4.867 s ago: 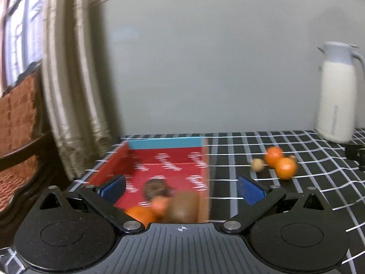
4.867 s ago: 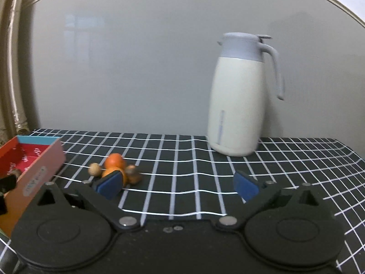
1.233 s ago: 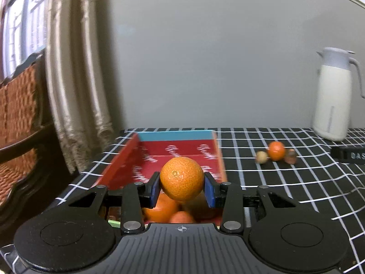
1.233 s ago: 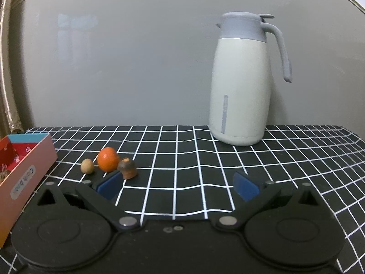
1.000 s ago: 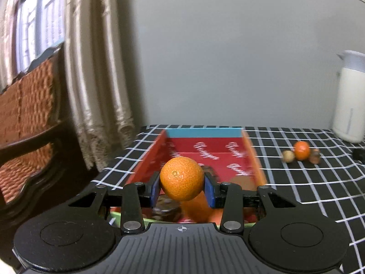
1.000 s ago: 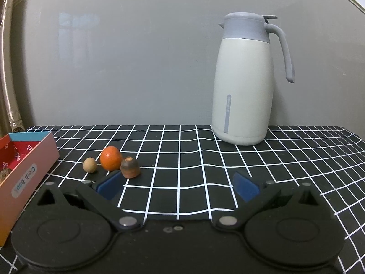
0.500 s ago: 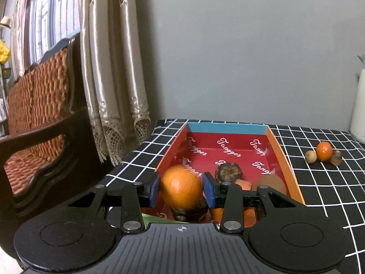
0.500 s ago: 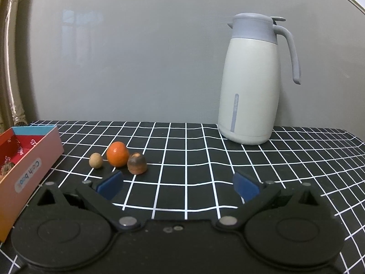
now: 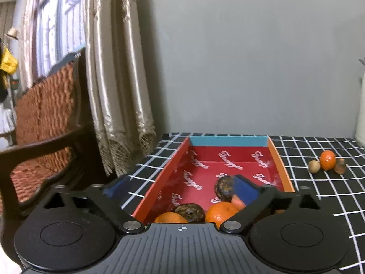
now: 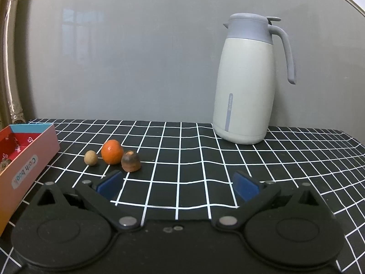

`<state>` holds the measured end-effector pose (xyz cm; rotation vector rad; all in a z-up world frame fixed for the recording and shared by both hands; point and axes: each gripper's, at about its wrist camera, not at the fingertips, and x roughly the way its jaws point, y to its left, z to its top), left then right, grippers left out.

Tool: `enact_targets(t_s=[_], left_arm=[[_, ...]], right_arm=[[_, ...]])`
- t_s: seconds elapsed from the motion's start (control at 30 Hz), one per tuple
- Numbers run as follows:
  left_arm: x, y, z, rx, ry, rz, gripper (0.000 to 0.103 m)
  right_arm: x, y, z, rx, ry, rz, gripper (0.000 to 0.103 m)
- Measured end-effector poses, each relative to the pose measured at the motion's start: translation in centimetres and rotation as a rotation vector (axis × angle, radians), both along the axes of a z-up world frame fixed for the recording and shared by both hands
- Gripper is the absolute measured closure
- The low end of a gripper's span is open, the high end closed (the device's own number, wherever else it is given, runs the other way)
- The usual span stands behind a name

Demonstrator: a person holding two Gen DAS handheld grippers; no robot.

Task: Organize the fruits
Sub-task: 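Lift the open left gripper away from the red box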

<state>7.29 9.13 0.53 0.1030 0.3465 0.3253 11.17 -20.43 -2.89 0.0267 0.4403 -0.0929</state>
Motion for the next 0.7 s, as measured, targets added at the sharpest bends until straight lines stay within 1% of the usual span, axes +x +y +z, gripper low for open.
enact_targets(t_s=[0.03,0.17,0.3,0.43,0.53,0.63,0.7], left_arm=[[0.0,-0.1,-0.1,0.002,-0.005,0.012,0.000],[0.3,-0.2,-0.1,-0.050,-0.007,0.028,0.000],[0.1,-0.4,0.0,-0.065,-0.028,0.034,0.000],[0.0,-0.2,0.1,-0.039,-0.017,0.046,0.000],[-0.3,0.0,0.3,-0.056,-0.023,0.072,0.000],[-0.1,-0.1,0.9,-0.051,-0.031,0.087,0.000],[0.2,-0.5,1.3,-0.031,-0.046,0.091,0.000]], right_arm=[[0.0,0.0,0.0,0.001,0.001,0.002,0.000],[0.2,0.0,-0.1,0.018,0.010,0.014,0.000],[0.2,0.1,-0.2,0.020,0.017,0.023,0.000],[0.3,-0.1,0.0,0.028,0.017,0.031,0.000],[0.5,0.1,-0.1,0.023,0.020,0.043,0.000],[1.3,0.3,-0.8,0.026,0.071,0.057,0.000],[1.8,0.3,-1.3,0.039,0.098,0.067,0.000]])
